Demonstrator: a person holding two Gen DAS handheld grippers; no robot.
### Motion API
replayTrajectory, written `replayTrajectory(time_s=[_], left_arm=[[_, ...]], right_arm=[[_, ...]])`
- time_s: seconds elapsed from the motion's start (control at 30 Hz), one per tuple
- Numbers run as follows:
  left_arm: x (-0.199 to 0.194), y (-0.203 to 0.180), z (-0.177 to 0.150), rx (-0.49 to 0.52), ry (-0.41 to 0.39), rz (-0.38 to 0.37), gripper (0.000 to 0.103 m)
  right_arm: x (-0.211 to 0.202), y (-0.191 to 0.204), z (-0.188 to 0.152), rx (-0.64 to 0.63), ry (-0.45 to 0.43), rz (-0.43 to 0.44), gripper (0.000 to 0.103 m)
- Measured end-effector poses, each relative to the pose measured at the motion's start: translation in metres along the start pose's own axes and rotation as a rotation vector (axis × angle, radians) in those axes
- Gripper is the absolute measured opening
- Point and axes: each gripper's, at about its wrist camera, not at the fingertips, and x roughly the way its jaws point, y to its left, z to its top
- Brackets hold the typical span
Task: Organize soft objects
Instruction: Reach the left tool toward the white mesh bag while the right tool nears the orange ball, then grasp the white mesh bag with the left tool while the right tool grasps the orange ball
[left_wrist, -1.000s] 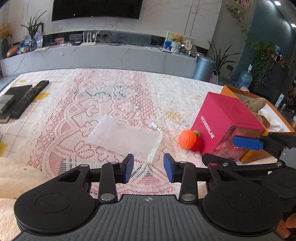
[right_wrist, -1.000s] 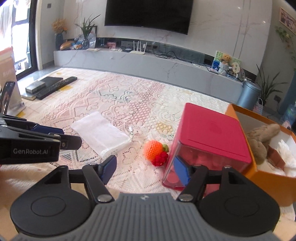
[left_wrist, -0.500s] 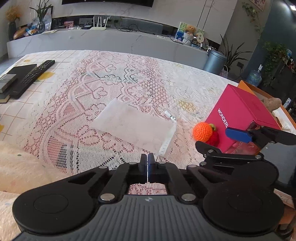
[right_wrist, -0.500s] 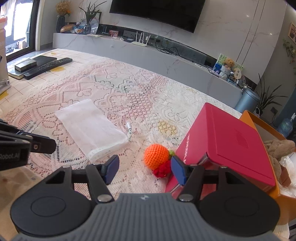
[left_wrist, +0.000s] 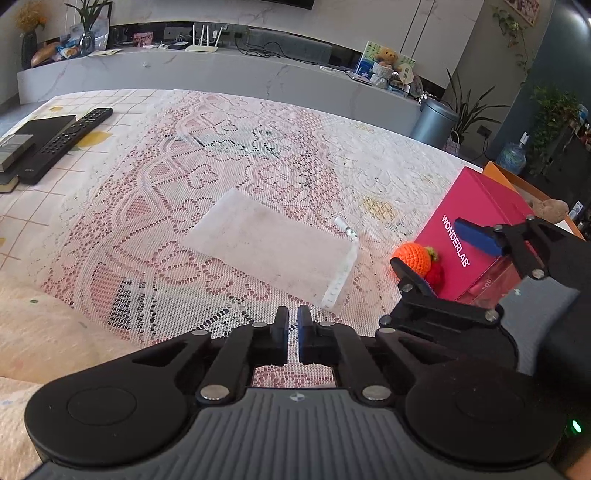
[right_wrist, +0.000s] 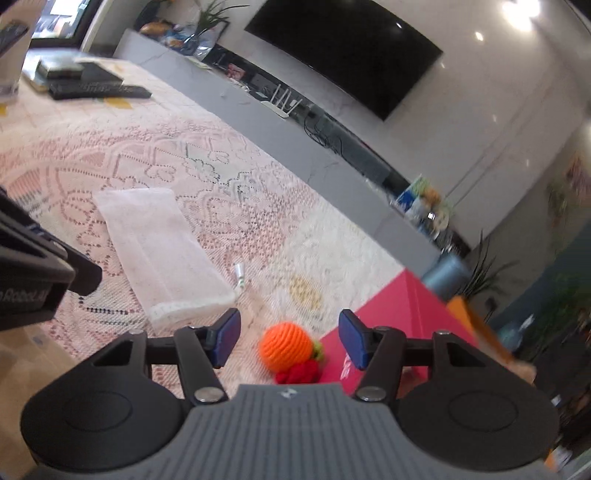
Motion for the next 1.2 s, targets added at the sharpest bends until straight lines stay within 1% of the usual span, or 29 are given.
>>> replayTrajectory(time_s=[0.07,0.1,0.13,0.23,0.3,0.4,0.47,0.63,0.7,0.73,0.77,0.8,0.9,0.97,1.03,1.07,1.13,1.17,1.2], left_arm=[[0.0,0.0,0.0,-0.003,-0.002,0.003,0.004],[0.0,0.001,0.0,-0.005,-0.001,0.006,0.004],[0.001,0.001,0.0,-0.008,0.005,0.01,0.004],[0.002,0.002,0.001,-0.014,0.01,0.012,0.004],[0.001,0.004,0.001,-0.026,-0.001,0.013,0.004],[-0.005,0.013,0.003,-0.093,-0.04,0.032,0.004],[-0.004,0.018,0.004,-0.126,-0.029,0.019,0.004],[-0.002,0.011,0.003,-0.083,-0.024,0.03,0.004],[-0.002,0.013,0.003,-0.091,-0.019,0.027,0.004],[-0.002,0.013,0.003,-0.094,-0.018,0.026,0.004],[-0.002,0.012,0.002,-0.093,-0.018,0.026,0.004],[-0.002,0.012,0.002,-0.09,-0.018,0.026,0.004],[-0.002,0.012,0.002,-0.084,-0.017,0.019,0.004],[-0.003,0.011,0.003,-0.077,-0.013,-0.007,0.006],[-0.004,0.01,0.006,-0.063,-0.014,-0.035,0.019],[-0.004,0.009,0.009,-0.051,-0.012,-0.048,0.022],[-0.003,0.009,0.017,-0.033,-0.018,-0.053,0.037],[-0.001,0.01,0.022,-0.022,-0.012,-0.05,0.043],[0.002,0.011,0.027,-0.014,-0.002,-0.047,0.055]], right_arm=[[0.012,0.0,0.002,-0.021,0.043,0.014,0.056],[0.016,-0.001,0.002,-0.027,0.061,0.019,0.053],[0.02,0.0,0.001,-0.039,0.07,0.015,0.048],[0.026,0.001,0.002,-0.066,0.085,0.003,0.047],[0.031,0.003,0.003,-0.083,0.098,0.005,0.047],[0.035,0.004,0.001,-0.086,0.121,0.025,0.044],[0.037,0.007,0.0,-0.098,0.136,0.024,0.043],[0.046,0.015,-0.004,-0.147,0.19,0.025,0.042],[0.048,0.018,-0.006,-0.164,0.194,0.014,0.042],[0.048,0.019,-0.006,-0.17,0.194,0.007,0.041],[0.048,0.019,-0.007,-0.173,0.194,-0.004,0.037],[0.049,0.018,-0.007,-0.172,0.193,-0.005,0.036],[0.047,0.014,-0.006,-0.154,0.184,0.009,0.035],[0.042,0.007,-0.005,-0.113,0.164,0.038,0.034],[0.035,-0.004,-0.002,-0.041,0.125,0.082,0.034],[0.031,-0.011,-0.001,0.007,0.108,0.119,0.034],[0.026,-0.026,0.001,0.114,0.087,0.206,0.034],[0.026,-0.03,0.001,0.156,0.086,0.24,0.034],[0.027,-0.033,0.001,0.18,0.089,0.262,0.034]])
